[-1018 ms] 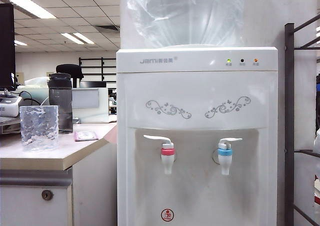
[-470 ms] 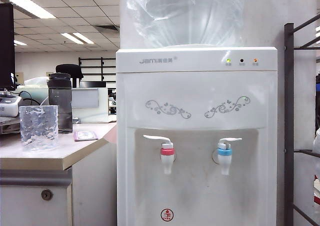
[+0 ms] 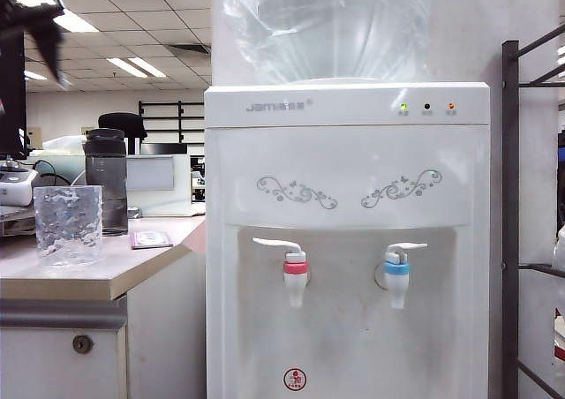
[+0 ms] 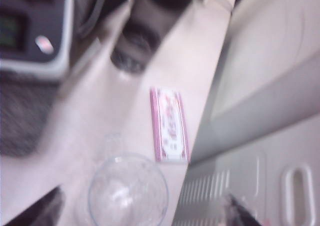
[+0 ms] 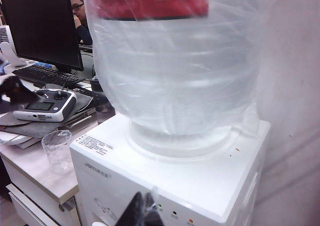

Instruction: Pick up the plastic mug from the left desk, go to the cold water outlet of the water dispenser, press the vertical switch to get some water, then put the mug back on the desk.

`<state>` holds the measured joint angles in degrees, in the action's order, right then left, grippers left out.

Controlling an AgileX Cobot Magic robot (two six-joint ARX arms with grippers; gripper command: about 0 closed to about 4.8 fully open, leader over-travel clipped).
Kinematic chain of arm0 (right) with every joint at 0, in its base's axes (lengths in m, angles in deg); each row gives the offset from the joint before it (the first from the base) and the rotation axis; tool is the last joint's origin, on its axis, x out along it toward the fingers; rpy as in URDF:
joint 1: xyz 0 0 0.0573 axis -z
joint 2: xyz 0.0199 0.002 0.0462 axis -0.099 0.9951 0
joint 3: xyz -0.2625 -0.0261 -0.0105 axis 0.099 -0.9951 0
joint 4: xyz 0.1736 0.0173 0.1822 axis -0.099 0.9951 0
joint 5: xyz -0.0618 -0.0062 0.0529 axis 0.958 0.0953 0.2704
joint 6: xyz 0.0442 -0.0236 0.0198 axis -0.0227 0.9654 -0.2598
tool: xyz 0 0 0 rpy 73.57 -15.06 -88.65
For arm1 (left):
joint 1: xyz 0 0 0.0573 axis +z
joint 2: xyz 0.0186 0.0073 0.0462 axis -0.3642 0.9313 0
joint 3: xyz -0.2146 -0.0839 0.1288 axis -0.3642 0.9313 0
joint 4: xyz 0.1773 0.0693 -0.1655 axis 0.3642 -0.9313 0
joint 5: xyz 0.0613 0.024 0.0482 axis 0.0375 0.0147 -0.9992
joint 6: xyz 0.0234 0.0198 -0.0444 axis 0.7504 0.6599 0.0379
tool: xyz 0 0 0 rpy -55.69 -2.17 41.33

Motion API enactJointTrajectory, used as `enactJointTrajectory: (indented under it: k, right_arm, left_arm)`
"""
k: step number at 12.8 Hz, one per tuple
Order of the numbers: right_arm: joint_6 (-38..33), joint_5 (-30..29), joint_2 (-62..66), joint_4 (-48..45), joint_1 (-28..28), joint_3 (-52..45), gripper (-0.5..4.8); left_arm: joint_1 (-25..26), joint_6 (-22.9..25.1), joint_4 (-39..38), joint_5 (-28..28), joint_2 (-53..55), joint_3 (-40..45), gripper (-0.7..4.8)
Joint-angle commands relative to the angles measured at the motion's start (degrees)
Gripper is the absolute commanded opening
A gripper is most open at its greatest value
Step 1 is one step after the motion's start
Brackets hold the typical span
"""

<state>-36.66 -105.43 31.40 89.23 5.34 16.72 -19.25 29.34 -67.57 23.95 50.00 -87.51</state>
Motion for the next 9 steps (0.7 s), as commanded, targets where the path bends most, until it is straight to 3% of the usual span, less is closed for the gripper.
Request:
enactJointTrajectory:
  k: [1,8,9]
  right_arm:
    - [0.1,-0.1,-0.1,-0.6,-0.1,0.5,-0.06]
    - [0.1,0.0,-0.1,0.9,0.0,0.5,-0.06]
    - [0.1,0.1,-0.1,0.9,0.0,0.5,-0.06]
  left_arm:
    - [0.9,-1.9,-7.8,4.4,9.4,-6.7,4.02]
    - [0.9,-2.1,-9.1,4.3,18.0,-8.8,3.98]
    - [0.9,-2.1,-8.9,3.7,20.3,-8.8,3.56]
